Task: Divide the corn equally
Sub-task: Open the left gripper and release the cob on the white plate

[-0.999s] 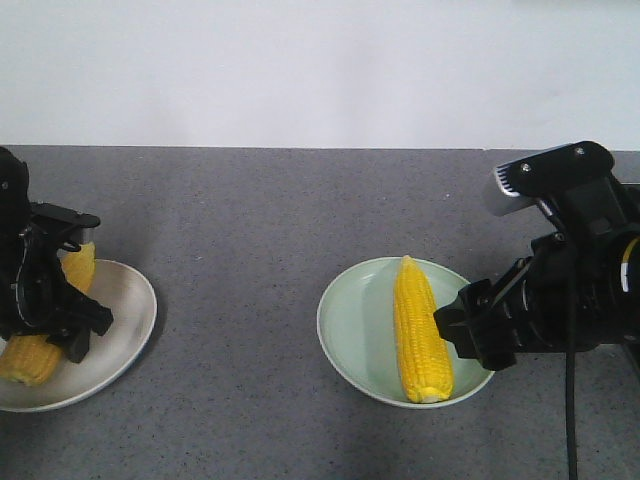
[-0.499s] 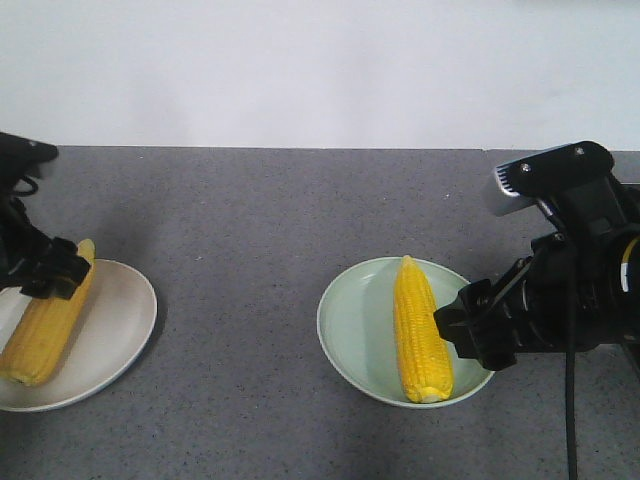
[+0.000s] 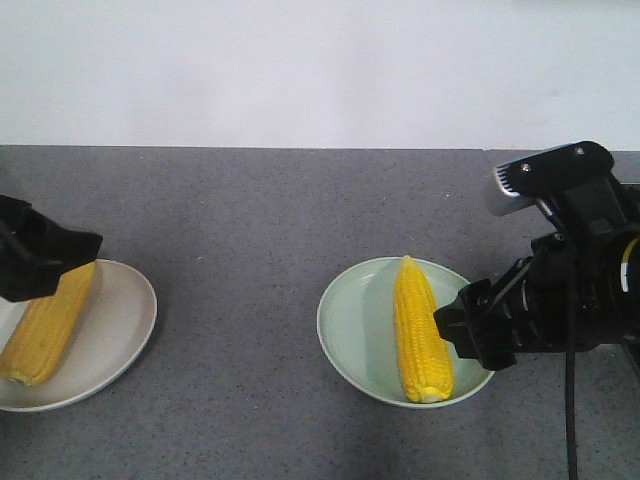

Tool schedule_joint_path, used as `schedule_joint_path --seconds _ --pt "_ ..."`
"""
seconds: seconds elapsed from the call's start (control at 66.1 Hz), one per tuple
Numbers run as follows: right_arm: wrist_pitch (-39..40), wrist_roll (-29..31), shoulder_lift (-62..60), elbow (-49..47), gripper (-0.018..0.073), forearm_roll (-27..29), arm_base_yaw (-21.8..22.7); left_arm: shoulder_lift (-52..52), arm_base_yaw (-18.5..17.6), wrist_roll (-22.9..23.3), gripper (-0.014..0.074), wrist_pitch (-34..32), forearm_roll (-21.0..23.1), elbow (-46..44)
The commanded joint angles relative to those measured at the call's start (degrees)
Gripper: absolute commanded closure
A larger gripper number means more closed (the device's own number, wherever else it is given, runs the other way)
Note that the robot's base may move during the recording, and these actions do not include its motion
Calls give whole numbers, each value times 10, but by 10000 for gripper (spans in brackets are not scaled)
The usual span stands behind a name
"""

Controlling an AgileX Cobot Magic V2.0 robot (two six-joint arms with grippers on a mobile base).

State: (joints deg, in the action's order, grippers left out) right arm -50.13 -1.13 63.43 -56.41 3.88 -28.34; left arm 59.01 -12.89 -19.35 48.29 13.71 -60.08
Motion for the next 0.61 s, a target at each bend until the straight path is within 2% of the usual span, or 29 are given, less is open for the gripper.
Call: schedule_joint_path --seconds 0.0,0.182,0.469,0.59 --pt "25 5 -11 -13 3 -3 0 -51 -4 -22 63 -75 55 27" --pt "25 5 -11 -13 3 -3 0 -104 -4 -25 63 -115 103 88" --pt "25 5 -11 -13 5 -3 0 -154 -4 -25 65 -150 103 135" --pt "23 5 -11 -13 55 -3 0 -154 -4 -25 111 -150 102 135"
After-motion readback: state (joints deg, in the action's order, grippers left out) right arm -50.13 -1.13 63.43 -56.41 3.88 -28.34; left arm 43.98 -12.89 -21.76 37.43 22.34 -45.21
